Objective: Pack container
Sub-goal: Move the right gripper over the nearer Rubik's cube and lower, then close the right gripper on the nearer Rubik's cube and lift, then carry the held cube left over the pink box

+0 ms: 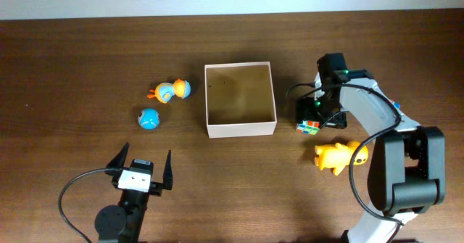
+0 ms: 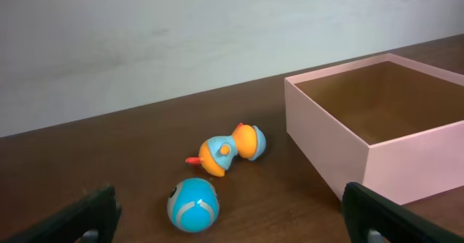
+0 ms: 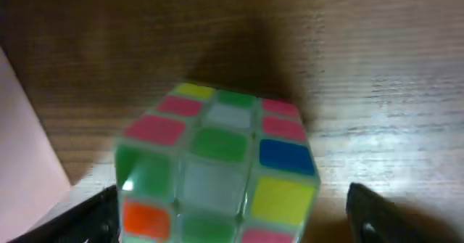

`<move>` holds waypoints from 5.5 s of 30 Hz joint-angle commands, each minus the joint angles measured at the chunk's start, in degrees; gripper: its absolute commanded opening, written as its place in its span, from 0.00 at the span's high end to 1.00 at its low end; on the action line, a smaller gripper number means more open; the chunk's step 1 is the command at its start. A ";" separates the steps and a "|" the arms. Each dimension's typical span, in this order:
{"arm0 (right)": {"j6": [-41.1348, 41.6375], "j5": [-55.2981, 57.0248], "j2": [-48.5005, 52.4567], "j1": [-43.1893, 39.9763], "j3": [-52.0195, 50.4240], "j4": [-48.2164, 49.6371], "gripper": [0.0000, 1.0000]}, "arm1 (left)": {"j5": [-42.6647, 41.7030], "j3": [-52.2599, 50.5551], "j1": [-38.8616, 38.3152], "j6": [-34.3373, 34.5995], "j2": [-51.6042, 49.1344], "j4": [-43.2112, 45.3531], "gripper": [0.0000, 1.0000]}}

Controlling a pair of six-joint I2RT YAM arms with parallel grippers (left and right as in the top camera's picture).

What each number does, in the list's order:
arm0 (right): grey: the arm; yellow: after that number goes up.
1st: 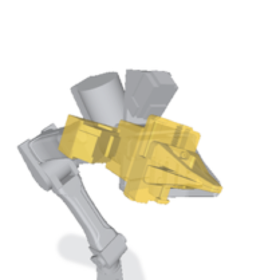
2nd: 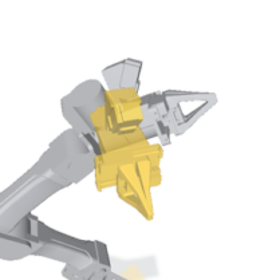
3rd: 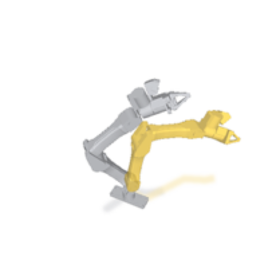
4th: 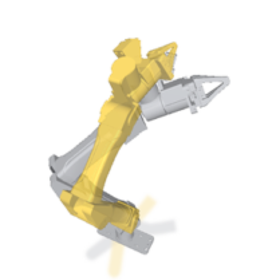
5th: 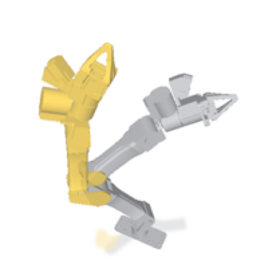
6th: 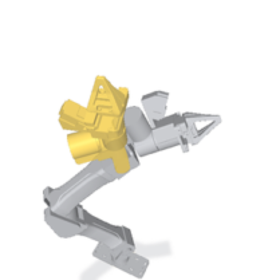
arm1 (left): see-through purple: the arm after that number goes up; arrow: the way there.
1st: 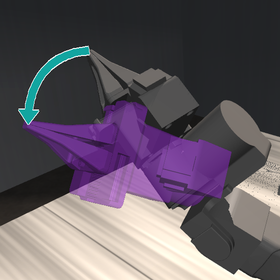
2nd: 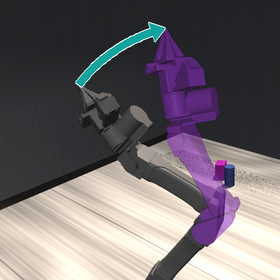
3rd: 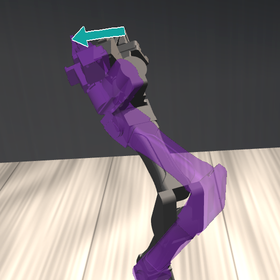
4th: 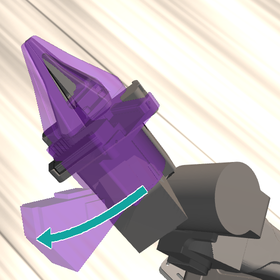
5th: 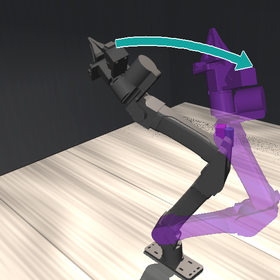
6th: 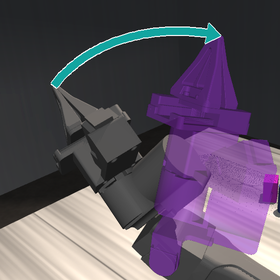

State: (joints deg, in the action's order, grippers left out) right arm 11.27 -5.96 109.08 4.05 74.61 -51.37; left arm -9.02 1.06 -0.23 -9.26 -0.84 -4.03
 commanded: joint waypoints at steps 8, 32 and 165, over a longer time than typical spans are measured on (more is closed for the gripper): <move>-1.84 1.07 0.00 -0.33 -5.97 6.97 0.17 | 0.22 -0.42 0.31 -0.72 0.55 0.00 0.01; -4.00 5.03 -0.02 -0.33 -5.99 11.37 0.41 | 0.22 -0.42 0.31 -0.72 0.55 0.00 0.01; 13.03 14.82 19.52 26.14 39.23 1.20 0.62 | 0.24 -0.42 0.31 -0.72 0.55 0.00 0.01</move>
State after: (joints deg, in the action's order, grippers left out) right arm 24.27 7.53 129.93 32.27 113.10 -49.67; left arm -9.02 1.06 -0.23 -9.26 -0.84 -4.03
